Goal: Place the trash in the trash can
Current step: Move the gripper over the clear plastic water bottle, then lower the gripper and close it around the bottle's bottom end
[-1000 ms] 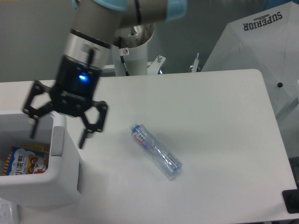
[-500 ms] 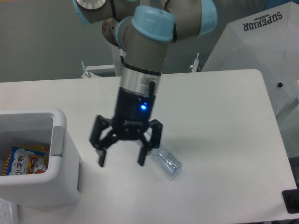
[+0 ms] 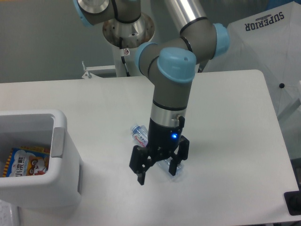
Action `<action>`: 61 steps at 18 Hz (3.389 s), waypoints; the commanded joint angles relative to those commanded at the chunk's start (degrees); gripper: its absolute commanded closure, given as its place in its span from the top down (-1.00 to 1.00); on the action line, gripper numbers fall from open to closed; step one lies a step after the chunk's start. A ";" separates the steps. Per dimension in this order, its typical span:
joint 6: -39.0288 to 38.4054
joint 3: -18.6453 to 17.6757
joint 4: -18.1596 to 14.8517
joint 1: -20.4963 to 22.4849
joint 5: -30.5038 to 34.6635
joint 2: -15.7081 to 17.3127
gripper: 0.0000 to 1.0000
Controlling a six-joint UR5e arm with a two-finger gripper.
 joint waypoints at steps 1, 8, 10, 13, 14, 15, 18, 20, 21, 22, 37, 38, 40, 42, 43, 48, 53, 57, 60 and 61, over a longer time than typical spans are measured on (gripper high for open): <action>0.00 -0.35 -0.35 0.09 2.72 -0.09 1.00; -0.35 -3.95 -0.09 1.32 9.24 -0.53 1.00; -0.26 -4.48 -0.18 1.32 11.09 -0.88 1.00; -0.17 -4.92 -0.27 1.32 13.73 -1.93 1.00; -0.17 -4.92 -0.35 1.32 14.26 -2.37 1.00; -0.17 -5.10 -0.44 1.32 14.87 -2.81 1.00; -0.17 -5.97 -0.35 1.23 15.23 -3.43 1.00; -0.17 -7.03 -0.35 1.23 15.23 -3.61 1.00; -0.17 -7.56 -0.09 1.23 14.97 -3.52 1.00; -0.26 -7.65 0.17 1.23 14.88 -3.52 1.00; -1.49 -8.09 1.23 0.79 15.15 -7.91 1.00; -1.49 -8.09 1.23 0.70 15.06 -7.83 1.00; -1.49 -8.09 1.23 0.35 14.97 -8.00 1.00; -1.41 -8.44 1.23 0.27 15.14 -8.61 1.00; -1.49 -8.35 1.23 0.26 15.14 -8.88 1.00; -1.41 -8.09 1.23 0.09 15.23 -9.50 1.00; -1.14 -8.09 1.32 0.09 15.23 -10.46 0.99; -1.14 -8.09 1.32 0.09 15.23 -10.46 0.92; -1.14 -8.09 1.32 0.09 15.23 -10.55 0.89; -1.14 -8.09 1.32 0.09 15.23 -10.55 0.88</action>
